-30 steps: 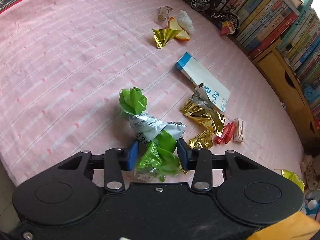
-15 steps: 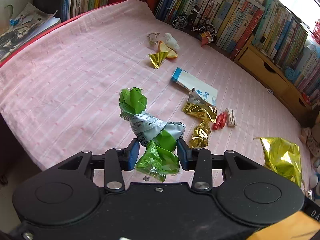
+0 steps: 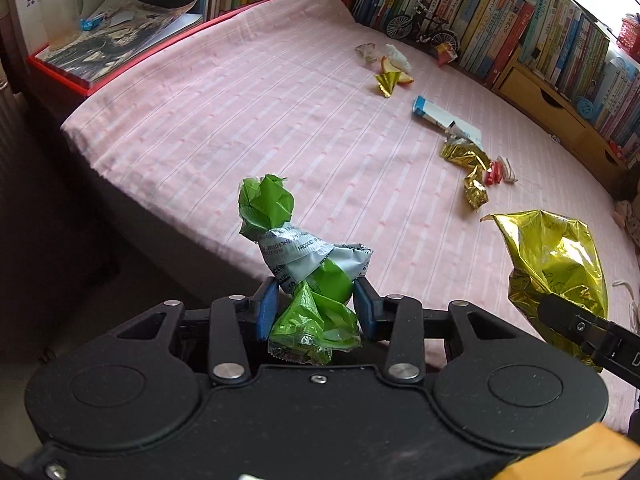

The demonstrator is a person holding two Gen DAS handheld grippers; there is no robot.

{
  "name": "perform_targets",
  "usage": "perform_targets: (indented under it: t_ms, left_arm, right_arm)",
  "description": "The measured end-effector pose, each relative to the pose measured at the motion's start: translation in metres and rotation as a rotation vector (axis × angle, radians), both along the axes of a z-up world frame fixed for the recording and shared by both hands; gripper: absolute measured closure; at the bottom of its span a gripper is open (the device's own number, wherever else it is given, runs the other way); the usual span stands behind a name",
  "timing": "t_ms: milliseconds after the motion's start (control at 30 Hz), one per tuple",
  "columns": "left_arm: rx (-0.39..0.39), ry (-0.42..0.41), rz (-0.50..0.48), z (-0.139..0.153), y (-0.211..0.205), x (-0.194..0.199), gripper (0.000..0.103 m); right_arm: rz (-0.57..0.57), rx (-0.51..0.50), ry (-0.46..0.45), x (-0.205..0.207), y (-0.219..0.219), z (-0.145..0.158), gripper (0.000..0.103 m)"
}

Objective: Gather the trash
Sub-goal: 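Carry both held wrappers down past the bed edge to the black bin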

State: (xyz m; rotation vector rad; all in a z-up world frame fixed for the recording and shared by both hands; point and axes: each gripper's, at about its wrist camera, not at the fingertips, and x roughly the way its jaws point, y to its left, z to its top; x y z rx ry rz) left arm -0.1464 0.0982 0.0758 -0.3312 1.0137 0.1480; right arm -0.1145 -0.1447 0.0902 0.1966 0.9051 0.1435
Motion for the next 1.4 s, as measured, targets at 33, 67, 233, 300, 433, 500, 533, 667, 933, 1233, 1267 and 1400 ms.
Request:
perform_targets:
  t_ms: [33, 67, 233, 300, 433, 500, 533, 667, 933, 1233, 1267, 1400]
  left_arm:
    - [-0.002, 0.006, 0.002, -0.003, 0.005, -0.008, 0.065]
    - [-0.006, 0.012, 0.003, -0.006, 0.01, -0.014, 0.065]
    - [-0.017, 0.052, 0.003, -0.021, 0.029, -0.042, 0.065]
    - [-0.019, 0.071, -0.001, -0.028, 0.035, -0.05, 0.065]
    - [-0.017, 0.113, -0.011, -0.044, 0.043, -0.066, 0.065]
    - [-0.016, 0.13, -0.013, -0.052, 0.047, -0.073, 0.065]
    - [-0.018, 0.139, -0.013, -0.056, 0.05, -0.076, 0.065]
    - [-0.022, 0.169, -0.016, -0.07, 0.058, -0.087, 0.065]
    - [-0.035, 0.21, -0.035, -0.093, 0.073, -0.093, 0.065]
    - [-0.051, 0.251, -0.074, -0.123, 0.082, -0.095, 0.065]
    - [-0.056, 0.258, -0.072, -0.128, 0.084, -0.094, 0.064]
    - [-0.062, 0.271, -0.081, -0.142, 0.087, -0.092, 0.064]
  right_arm:
    - [0.009, -0.007, 0.004, -0.007, 0.007, -0.001, 0.017]
    - [0.018, -0.012, 0.007, -0.013, 0.013, -0.002, 0.017]
    - [0.052, -0.03, 0.031, -0.035, 0.037, -0.007, 0.017]
    - [0.067, -0.037, 0.045, -0.041, 0.046, -0.01, 0.017]
    - [0.106, -0.056, 0.082, -0.053, 0.065, -0.02, 0.017]
    - [0.128, -0.069, 0.102, -0.057, 0.074, -0.027, 0.017]
    - [0.138, -0.075, 0.111, -0.059, 0.078, -0.031, 0.017]
    - [0.177, -0.093, 0.145, -0.068, 0.096, -0.046, 0.017]
    - [0.224, -0.138, 0.2, -0.075, 0.122, -0.071, 0.017]
    - [0.272, -0.201, 0.24, -0.084, 0.138, -0.095, 0.018]
    - [0.281, -0.207, 0.255, -0.085, 0.14, -0.099, 0.018]
    - [0.307, -0.234, 0.294, -0.088, 0.148, -0.118, 0.018]
